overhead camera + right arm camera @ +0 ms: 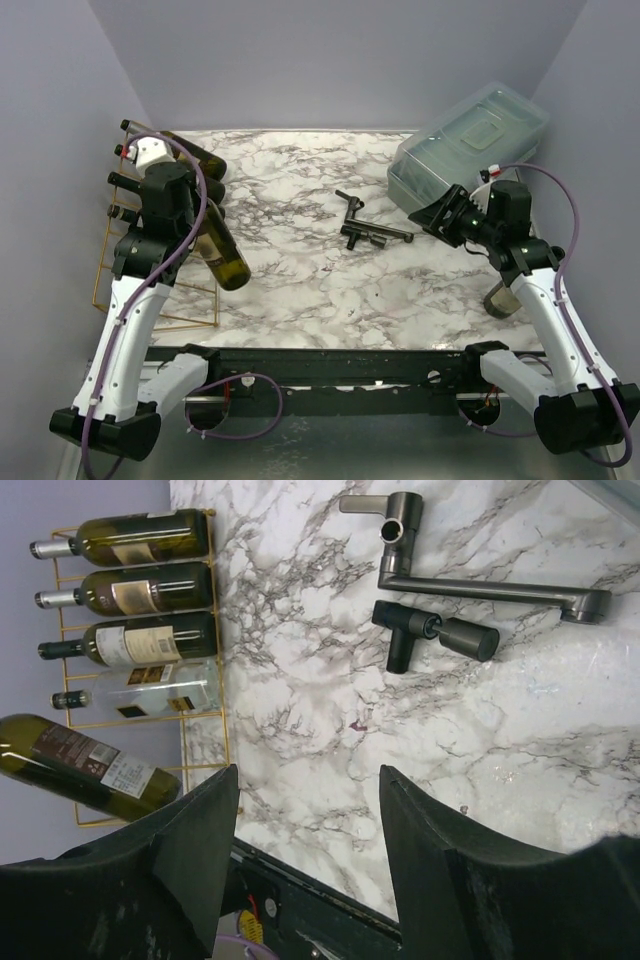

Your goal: Put the wine bottle on the wine rack

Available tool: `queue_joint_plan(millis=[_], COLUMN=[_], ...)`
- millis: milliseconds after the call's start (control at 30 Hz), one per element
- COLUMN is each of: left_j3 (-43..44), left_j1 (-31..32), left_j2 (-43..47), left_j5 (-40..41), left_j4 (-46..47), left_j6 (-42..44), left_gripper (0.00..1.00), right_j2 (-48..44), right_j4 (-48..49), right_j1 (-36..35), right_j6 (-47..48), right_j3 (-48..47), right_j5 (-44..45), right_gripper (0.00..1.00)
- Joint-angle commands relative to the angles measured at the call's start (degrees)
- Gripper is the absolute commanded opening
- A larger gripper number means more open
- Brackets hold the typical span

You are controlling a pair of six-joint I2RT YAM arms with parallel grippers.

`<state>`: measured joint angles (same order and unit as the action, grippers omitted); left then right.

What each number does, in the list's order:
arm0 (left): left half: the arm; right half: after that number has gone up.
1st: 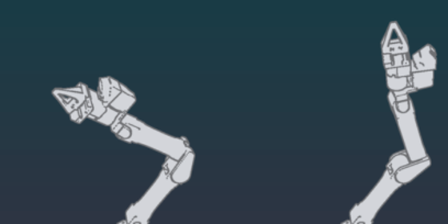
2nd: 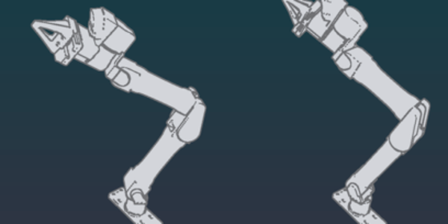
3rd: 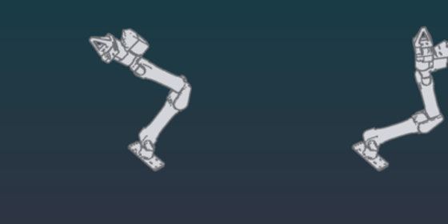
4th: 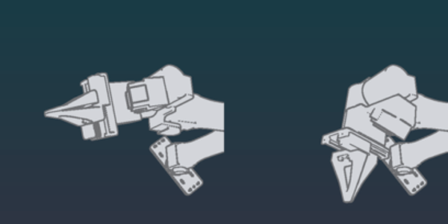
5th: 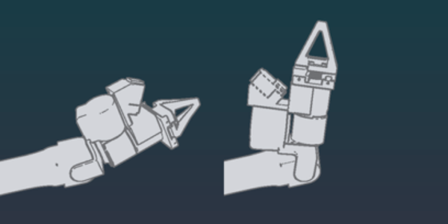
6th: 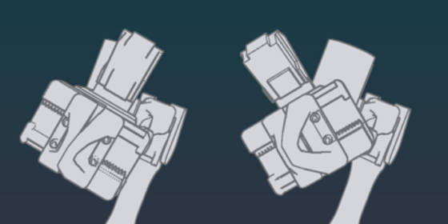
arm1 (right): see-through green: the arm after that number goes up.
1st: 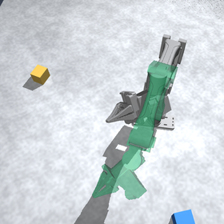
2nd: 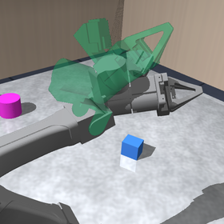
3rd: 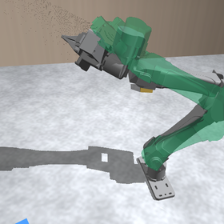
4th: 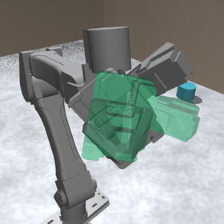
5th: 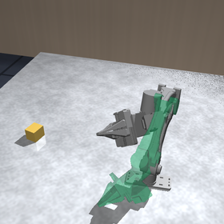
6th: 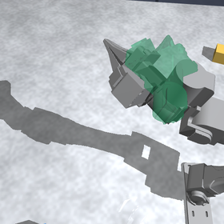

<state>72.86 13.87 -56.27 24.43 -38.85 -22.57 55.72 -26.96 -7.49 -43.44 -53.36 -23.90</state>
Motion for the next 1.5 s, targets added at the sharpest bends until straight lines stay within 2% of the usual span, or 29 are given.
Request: queue_joint_plan(millis=[0, 300, 500, 833, 1267, 1467], left_j3=[-3.5, -11.69, -17.71, -20.12, -25.68, -27.55], left_j1=[-2.75, -3.15, -3.58, -7.75, -15.42, -16.37], left_j2=[3.99, 8.41, 10.46, 6.34, 6.83, 7.14], left_j5=[9.89, 25.97, 30.78, 31.04, 29.86, 29.91], left_j4=[8.37, 17.59, 24.02, 26.19, 25.68, 25.4], left_j6=[-3.67, -4.07, -2.59, -4.7, -11.28, -13.52], left_gripper=[0.0, 0.0, 0.0, 0.0, 0.0, 0.0], right_j2=[-0.63, -0.15, 0.58, 0.2, 0.16, 0.35], right_j4=[0.86, 0.27, 0.35, -0.06, -0.42, -0.02], right_j1=[0.19, 0.19, 0.19, 0.2, 0.17, 0.21], right_j6=[0.9, 2.25, 2.88, 3.19, 3.03, 2.62], right_j3=[1.76, 1.66, 1.95, 2.26, 2.48, 3.04], right_j5=[-1.97, -2.96, -3.37, -3.46, -3.58, -4.14], right_gripper=[0.61, 0.61, 0.61, 0.61, 0.61, 0.61])
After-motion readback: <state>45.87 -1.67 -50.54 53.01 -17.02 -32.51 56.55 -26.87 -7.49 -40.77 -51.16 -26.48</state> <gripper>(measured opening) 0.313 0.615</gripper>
